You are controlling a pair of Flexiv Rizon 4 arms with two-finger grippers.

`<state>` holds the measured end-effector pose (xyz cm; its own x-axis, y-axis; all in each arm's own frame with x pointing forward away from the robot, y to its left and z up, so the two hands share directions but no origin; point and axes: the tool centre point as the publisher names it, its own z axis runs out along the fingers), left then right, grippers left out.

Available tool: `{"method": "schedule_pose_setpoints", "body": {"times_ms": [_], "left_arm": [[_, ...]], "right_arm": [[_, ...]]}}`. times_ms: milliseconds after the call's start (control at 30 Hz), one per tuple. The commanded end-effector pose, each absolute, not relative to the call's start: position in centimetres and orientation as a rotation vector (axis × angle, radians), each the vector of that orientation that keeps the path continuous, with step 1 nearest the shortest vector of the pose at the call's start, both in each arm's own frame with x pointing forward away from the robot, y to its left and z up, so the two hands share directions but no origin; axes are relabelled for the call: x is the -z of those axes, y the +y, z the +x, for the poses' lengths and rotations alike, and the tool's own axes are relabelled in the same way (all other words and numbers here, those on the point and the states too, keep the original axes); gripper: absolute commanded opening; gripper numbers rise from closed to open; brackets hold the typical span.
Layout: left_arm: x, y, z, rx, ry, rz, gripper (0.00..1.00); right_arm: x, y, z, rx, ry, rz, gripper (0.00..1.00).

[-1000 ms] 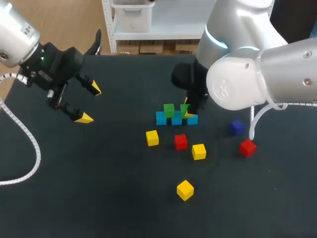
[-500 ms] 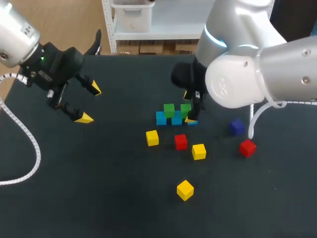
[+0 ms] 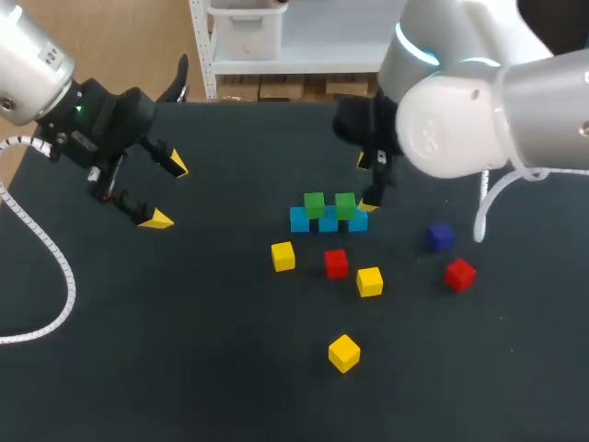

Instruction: Place the blue cubes, place green cubes on the blue cubes, place the yellow cubes on the green cubes, then place the red cubes on the yellow cubes, and place purple cube on the red cubes.

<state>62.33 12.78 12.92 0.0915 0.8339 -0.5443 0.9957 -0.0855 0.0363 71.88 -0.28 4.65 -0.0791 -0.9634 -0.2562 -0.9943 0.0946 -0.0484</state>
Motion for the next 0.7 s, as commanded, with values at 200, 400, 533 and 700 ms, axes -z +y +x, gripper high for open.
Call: {"method": "schedule_pose_setpoints", "body": {"times_ms": [200,400,533,700], "left_arm": [[-12.9,12.8,62.4,0.552,1.794,1.981,1.00],[-12.9,12.8,62.4,0.552,1.794,1.981,1.00],[-12.9,12.8,62.4,0.552,1.794,1.981,1.00],[-12.9,12.8,62.4,0.552,1.794,1.981,1.00]], "right_arm": [[-5.8,-5.1,69.8,-0.295,2.130,-1.871,1.00],[-6.5,-8.0,69.3,-0.413,2.049,-1.886,1.00],[-7.1,-10.0,69.1,-0.449,1.967,-1.923,1.00],[-7.6,-12.3,68.6,-0.441,1.941,-1.896,1.00]]}}
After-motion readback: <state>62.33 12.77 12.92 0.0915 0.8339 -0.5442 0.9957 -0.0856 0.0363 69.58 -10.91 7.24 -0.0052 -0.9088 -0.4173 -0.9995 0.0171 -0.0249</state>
